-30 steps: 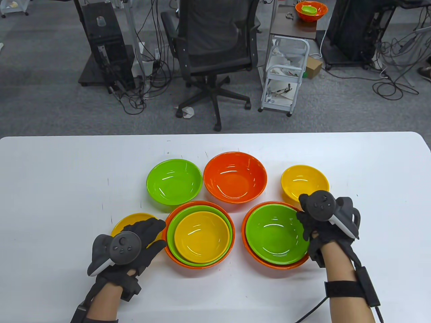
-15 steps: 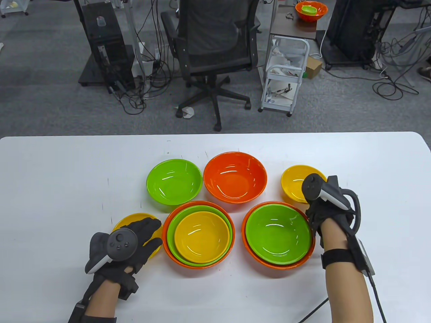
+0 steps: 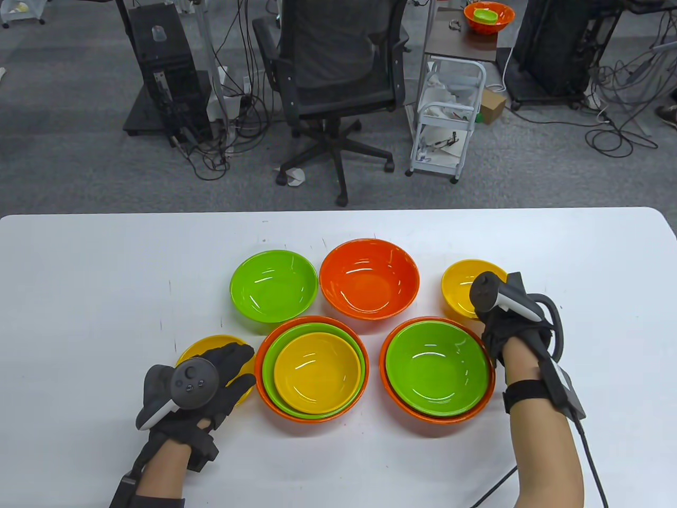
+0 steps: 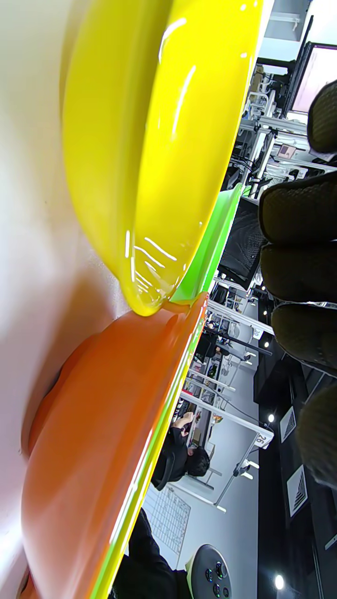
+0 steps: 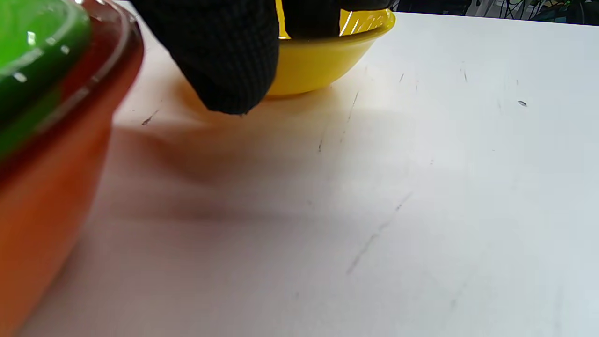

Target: Nest bowls by size, largest on bottom, smallest on top

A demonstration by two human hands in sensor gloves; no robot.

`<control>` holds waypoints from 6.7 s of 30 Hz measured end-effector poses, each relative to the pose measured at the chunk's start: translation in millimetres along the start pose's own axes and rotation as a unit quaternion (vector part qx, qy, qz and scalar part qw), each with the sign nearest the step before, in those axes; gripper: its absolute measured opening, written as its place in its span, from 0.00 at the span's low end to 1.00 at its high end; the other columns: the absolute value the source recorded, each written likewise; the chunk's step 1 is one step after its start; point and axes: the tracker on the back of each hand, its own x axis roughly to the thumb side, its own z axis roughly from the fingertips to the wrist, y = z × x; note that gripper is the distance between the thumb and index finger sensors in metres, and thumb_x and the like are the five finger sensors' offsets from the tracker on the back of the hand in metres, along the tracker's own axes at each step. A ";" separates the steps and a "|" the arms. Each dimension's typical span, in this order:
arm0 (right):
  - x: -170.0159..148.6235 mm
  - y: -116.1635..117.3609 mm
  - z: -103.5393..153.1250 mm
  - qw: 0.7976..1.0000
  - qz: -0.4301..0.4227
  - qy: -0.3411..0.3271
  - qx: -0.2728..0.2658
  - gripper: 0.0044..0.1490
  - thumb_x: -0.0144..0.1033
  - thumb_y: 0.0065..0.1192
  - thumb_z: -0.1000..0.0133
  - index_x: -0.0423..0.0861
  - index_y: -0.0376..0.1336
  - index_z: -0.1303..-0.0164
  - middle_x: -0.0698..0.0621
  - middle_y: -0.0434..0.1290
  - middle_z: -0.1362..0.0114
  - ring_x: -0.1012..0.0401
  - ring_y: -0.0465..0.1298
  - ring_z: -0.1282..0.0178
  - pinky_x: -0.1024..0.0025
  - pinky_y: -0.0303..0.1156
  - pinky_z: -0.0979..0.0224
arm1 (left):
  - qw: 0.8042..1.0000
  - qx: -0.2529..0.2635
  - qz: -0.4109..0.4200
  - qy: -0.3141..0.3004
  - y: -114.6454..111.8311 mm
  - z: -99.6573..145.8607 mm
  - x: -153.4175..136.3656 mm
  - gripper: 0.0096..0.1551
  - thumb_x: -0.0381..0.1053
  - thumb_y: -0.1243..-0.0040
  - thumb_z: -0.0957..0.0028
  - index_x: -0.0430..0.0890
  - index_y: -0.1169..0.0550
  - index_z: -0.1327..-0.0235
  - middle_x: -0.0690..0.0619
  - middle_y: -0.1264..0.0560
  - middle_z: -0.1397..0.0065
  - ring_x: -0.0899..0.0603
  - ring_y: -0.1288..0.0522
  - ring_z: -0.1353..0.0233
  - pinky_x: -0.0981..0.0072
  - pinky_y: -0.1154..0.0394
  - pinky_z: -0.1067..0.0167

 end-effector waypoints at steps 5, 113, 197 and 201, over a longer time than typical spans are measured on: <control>3.0 3.3 -7.3 1.000 0.008 0.003 0.001 0.40 0.28 0.69 0.46 0.44 0.57 0.22 0.40 0.57 0.17 0.38 0.46 0.15 0.38 0.37 0.20 | 1.000 -0.001 -0.001 0.004 -0.1 -0.4 -1.0 0.38 0.66 0.49 0.47 0.55 0.31 0.22 0.48 0.32 0.18 0.34 0.32 0.19 0.30 0.38 0.25; 82.1 43.6 142.3 0.955 -0.074 -0.270 -0.102 0.32 0.41 0.64 0.47 0.35 0.72 0.38 0.36 0.78 0.37 0.35 0.72 0.33 0.33 0.61 0.28 | 1.000 0.003 -0.010 0.022 -3.1 1.1 -4.3 0.37 0.65 0.49 0.47 0.54 0.31 0.23 0.48 0.31 0.19 0.35 0.31 0.19 0.30 0.38 0.25; 49.4 34.1 127.3 0.944 -0.186 -0.227 -0.149 0.39 0.42 0.63 0.45 0.39 0.61 0.25 0.35 0.63 0.22 0.33 0.58 0.23 0.30 0.53 0.26 | 0.908 -0.082 0.151 0.382 4.8 -174.1 -67.0 0.38 0.56 0.45 0.42 0.36 0.39 0.27 0.52 0.16 0.56 0.51 0.14 0.64 0.63 0.15 0.65; 49.5 27.6 125.5 0.943 -0.186 -0.227 -0.156 0.39 0.42 0.64 0.45 0.39 0.60 0.24 0.35 0.62 0.21 0.32 0.57 0.22 0.30 0.51 0.25 | 0.909 -0.051 0.190 0.369 11.1 -165.6 -74.0 0.38 0.56 0.45 0.42 0.36 0.39 0.28 0.51 0.16 0.56 0.51 0.14 0.64 0.63 0.15 0.65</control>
